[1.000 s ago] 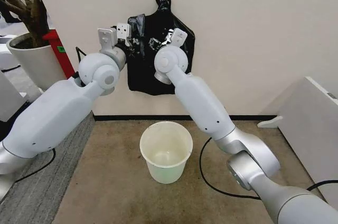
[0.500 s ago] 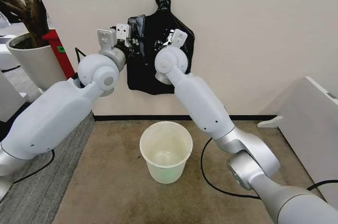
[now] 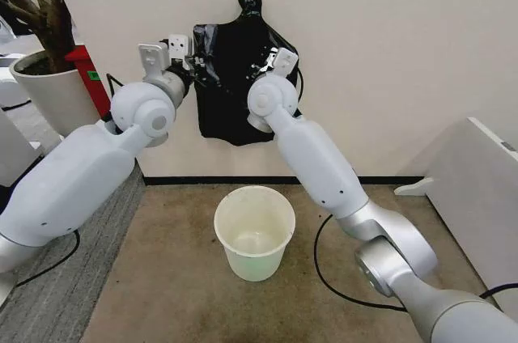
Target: Place the garbage bag over the trash bin.
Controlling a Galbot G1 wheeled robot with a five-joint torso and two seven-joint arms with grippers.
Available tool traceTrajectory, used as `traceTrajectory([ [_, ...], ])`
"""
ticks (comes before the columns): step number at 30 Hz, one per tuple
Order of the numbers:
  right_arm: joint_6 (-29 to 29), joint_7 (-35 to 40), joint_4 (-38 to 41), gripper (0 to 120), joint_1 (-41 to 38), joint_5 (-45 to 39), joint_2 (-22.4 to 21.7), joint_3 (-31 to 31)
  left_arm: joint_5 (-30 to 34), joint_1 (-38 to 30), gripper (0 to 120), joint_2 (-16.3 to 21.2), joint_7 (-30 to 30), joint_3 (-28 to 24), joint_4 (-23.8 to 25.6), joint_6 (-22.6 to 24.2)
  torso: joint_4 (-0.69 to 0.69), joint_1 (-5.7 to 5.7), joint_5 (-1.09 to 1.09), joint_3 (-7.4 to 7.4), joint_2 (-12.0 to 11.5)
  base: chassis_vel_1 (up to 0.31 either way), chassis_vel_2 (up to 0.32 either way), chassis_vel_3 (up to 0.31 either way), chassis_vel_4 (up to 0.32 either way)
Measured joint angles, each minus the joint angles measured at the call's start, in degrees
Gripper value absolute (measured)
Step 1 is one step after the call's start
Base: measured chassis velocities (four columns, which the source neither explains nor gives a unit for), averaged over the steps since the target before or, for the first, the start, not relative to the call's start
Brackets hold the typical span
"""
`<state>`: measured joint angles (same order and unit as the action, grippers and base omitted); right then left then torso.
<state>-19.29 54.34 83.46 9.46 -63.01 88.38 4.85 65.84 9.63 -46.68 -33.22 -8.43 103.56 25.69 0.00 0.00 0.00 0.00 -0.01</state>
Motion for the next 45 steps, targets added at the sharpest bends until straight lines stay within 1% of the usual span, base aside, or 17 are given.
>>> traceTrajectory([
  [3,0.09,-0.2,2.6,0,0.81,-0.13,-1.27,-0.02,0.83,0.64,0,0.44,-0.26,1.05,0.39,-0.16,-0.01,0.0,0.0,0.0,0.0,0.0,0.0,0.0,0.0],
  [7,0.36,-0.36,7.22,0,2.01,-0.23,-4.03,0.45,2.21,2.35,0,1.46,-0.56,3.06,1.18,-0.84,0.0,0.0,0.0,0.0,0.0,0.0,0.0,0.0,0.0],
  [9,0.38,-0.43,7.82,0,2.28,-0.2,-4.52,0.61,2.41,2.64,0,1.62,-0.61,3.37,1.33,-0.93,0.0,0.0,0.0,0.0,0.01,0.0,0.0,0.0,0.0],
  [10,0.4,-0.6,9.1,0,3.08,-0.04,-5.72,0.83,2.93,3.43,0,1.99,-0.68,4.13,1.72,-1.19,0.0,0.0,0.0,-0.01,0.01,0.0,0.0,0.0,0.0],
  [15,0.42,-0.93,11.24,0,5.64,0.75,-8.73,0.64,4.05,6.76,0,3.59,-0.38,6.88,3.72,-1.77,-0.02,0.0,0.0,0.0,0.01,0.0,0.0,0.0,0.0],
  [23,0.46,-2.25,12.55,0,7.44,3.14,-10.22,0.64,4.2,10.34,0,5.58,-0.17,8.3,5.77,-2.54,0.0,0.0,0.0,0.0,0.01,0.0,0.0,0.0,0.0],
  [31,0.42,-3.06,13.27,0,8.11,3.7,-10.45,0.64,4.52,10.06,0,5.7,-0.19,8.22,6.12,-2.56,0.0,0.0,0.0,0.0,0.01,0.0,0.0,0.0,0.0],
  [36,-0.58,-6.56,17.29,0,9.42,5.16,-12.78,1.26,4.65,9.05,0,5.37,0.01,7.84,6.01,-2.51,-0.01,0.0,0.0,0.0,0.01,0.0,0.0,0.0,0.0],
  [40,-1.4,-7.28,20.0,6,10.27,5.45,-14.41,1.52,4.66,8.66,0,5.35,0.13,7.71,6.08,-2.43,-0.02,-0.01,0.01,0.0,0.01,0.0,0.0,0.0,0.0],
  [45,-3.92,-7.39,25.09,23,10.18,4.78,-16.95,1.81,4.58,8.29,0,5.37,0.3,7.4,6.27,-2.34,-0.01,-0.01,0.01,0.0,0.01,0.0,0.0,0.0,0.0],
])
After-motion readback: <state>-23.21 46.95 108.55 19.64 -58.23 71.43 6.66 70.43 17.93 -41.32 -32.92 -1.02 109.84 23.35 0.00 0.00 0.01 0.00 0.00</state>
